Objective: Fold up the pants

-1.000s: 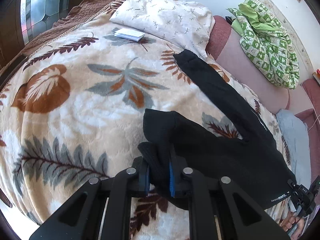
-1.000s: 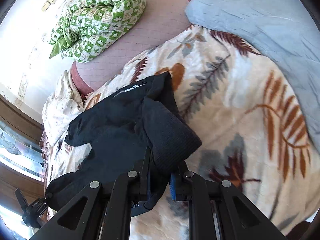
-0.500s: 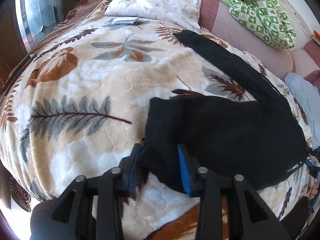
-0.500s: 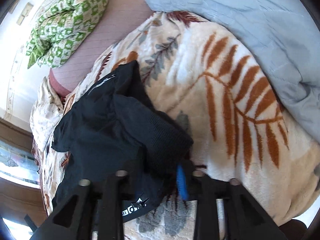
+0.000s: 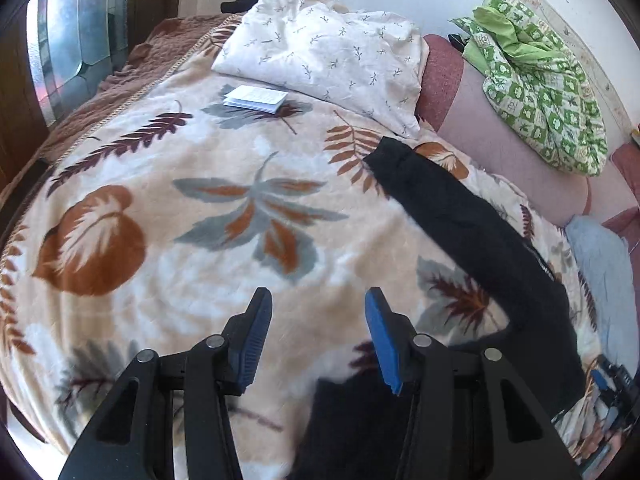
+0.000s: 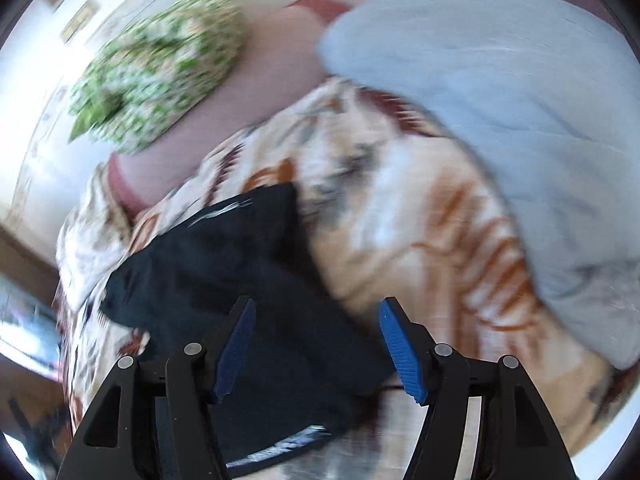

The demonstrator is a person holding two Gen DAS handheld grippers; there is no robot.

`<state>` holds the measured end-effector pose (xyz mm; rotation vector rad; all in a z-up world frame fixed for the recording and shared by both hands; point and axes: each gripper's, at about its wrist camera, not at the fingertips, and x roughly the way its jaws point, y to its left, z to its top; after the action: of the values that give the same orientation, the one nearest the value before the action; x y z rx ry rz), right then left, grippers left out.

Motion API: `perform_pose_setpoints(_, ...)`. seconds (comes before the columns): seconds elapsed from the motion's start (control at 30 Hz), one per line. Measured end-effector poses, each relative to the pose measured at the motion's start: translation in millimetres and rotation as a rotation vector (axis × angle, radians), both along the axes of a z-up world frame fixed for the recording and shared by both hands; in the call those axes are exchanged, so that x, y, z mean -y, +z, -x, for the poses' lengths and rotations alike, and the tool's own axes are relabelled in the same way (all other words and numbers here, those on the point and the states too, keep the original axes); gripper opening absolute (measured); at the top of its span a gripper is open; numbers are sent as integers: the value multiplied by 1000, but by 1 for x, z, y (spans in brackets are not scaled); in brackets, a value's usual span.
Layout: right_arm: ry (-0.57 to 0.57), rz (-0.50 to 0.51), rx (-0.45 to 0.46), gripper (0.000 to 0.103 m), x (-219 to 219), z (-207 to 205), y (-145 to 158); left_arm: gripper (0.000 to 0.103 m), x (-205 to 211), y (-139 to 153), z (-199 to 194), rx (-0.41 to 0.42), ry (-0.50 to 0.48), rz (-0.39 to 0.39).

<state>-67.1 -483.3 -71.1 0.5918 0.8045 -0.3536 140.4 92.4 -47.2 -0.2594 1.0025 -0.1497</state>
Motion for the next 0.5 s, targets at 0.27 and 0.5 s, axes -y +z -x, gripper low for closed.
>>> perform_pose_setpoints(0.27,209,-24,-10,70,-68,-79,-28,47,42,-44,-124,-106,37,161)
perform_pose_setpoints(0.5,208,-28,-20,70,-58,-100,-44,48,65,-70,-180,-111,45,174)
